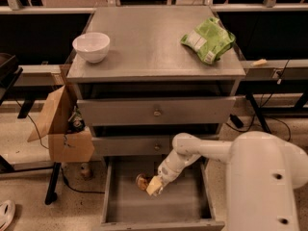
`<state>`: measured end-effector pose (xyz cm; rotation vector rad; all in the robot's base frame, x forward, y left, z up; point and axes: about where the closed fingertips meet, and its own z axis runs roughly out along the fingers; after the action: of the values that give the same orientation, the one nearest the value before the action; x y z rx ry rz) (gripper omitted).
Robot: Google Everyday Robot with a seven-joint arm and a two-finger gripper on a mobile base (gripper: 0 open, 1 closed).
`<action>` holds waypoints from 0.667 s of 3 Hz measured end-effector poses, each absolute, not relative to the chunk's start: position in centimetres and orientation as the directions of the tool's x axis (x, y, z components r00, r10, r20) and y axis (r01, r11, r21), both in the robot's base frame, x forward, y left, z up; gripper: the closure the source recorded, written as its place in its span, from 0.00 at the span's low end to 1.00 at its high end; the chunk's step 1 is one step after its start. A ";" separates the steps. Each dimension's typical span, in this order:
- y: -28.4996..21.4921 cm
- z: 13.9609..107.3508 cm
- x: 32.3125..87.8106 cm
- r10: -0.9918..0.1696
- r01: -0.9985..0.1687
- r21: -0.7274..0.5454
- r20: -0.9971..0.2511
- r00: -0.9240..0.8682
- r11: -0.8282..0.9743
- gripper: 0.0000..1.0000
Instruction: Place orange can into bottom drawer
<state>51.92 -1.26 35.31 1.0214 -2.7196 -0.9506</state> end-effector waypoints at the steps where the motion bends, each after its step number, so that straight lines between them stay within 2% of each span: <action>1: -0.1 30.4 50.8 -0.690 -0.558 0.609 -0.025 -0.724 0.563 1.00; 2: 0.5 27.7 50.3 -0.692 -0.517 0.638 0.035 -0.721 0.571 0.81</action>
Offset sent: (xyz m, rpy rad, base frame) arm -0.0175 0.0211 -0.1057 -0.0769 0.2443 0.0899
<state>50.31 0.47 27.68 0.9968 -2.5252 -0.8899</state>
